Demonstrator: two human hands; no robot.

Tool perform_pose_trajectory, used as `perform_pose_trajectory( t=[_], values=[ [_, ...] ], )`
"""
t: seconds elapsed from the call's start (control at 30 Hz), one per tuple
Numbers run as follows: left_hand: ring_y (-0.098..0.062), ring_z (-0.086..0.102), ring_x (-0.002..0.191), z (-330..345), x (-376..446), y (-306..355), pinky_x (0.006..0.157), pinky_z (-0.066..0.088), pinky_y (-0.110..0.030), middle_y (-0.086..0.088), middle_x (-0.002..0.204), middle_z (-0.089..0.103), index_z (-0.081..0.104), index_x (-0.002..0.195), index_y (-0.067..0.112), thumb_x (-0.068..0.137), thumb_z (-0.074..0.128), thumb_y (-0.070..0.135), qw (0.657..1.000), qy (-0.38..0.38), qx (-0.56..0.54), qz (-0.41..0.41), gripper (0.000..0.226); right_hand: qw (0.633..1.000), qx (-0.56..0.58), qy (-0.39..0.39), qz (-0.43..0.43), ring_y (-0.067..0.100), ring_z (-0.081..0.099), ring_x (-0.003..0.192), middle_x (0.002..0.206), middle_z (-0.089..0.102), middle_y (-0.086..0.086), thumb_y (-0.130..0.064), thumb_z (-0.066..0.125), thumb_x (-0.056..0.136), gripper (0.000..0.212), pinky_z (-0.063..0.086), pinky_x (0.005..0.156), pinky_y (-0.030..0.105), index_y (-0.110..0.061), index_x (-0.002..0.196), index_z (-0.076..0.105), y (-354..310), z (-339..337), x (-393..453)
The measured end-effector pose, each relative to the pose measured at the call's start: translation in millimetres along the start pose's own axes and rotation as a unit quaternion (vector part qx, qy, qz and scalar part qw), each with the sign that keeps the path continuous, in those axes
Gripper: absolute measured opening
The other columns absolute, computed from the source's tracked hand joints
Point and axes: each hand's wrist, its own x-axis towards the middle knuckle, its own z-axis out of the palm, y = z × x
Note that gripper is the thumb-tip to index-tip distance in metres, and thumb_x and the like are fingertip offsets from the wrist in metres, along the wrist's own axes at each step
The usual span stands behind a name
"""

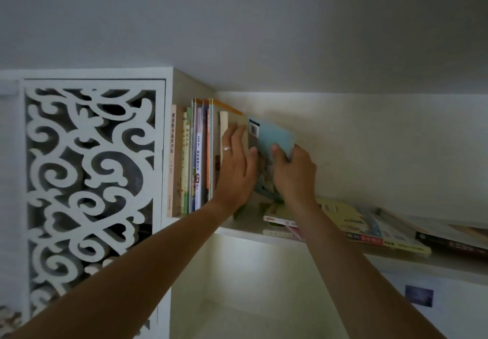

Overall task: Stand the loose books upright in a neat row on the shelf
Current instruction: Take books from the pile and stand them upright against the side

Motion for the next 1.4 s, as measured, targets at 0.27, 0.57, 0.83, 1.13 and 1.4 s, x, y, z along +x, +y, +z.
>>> perform_pose_trajectory(
  t=[0.27,0.57,0.83,1.13,1.4],
  values=[
    [-0.025,0.020,0.157,-2,-8,-15,0.123,0.033,-0.050,-0.003,0.171,-0.010,0.000,0.163,0.006,0.105,0.045,0.039,0.994,-0.044,0.075,0.069,0.081,0.958,0.199,-0.192,0.076,0.012,0.071,0.106,0.109,0.075,-0.006,-0.060,0.046,0.101,0.037,0.057,0.095,0.035,-0.036,0.109,0.072,9,33,7],
    [-0.030,-0.015,0.158,10,-7,-15,0.130,-0.003,-0.038,-0.025,0.167,-0.015,-0.001,0.159,-0.008,0.110,0.041,0.017,0.946,0.039,0.313,0.072,0.069,0.944,0.157,-0.276,0.092,-0.004,0.058,0.112,0.125,0.063,-0.020,-0.064,0.035,0.102,0.040,0.049,0.108,0.041,-0.048,0.131,0.057,17,41,16],
    [-0.037,0.005,0.158,6,-5,-37,0.128,-0.001,-0.058,-0.019,0.168,0.022,0.051,0.148,0.008,0.106,0.041,0.022,0.828,-0.086,0.523,0.182,0.046,0.925,-0.071,-0.337,0.164,0.027,0.072,0.098,0.106,0.074,0.010,-0.048,0.029,0.107,0.044,0.057,0.094,0.045,-0.022,0.109,0.064,39,39,11],
    [-0.044,0.009,0.156,9,-12,-29,0.119,-0.015,-0.070,-0.021,0.157,0.044,0.056,0.140,0.004,0.103,0.042,0.023,0.729,-0.142,0.654,0.146,0.045,0.898,-0.354,-0.262,0.016,0.028,0.063,0.103,0.116,0.069,0.013,-0.042,0.054,0.098,0.038,0.049,0.084,0.031,-0.012,0.113,0.073,46,-8,6],
    [-0.043,0.007,0.157,8,-14,-19,0.119,-0.014,-0.071,-0.020,0.159,0.042,0.057,0.140,0.005,0.100,0.039,0.025,0.732,-0.144,0.649,0.147,0.048,0.753,-0.522,-0.396,0.065,0.033,0.038,0.144,0.159,0.042,0.010,-0.095,0.020,0.080,0.108,0.019,0.120,0.048,-0.020,0.154,0.044,39,-50,-15]
  ],
)
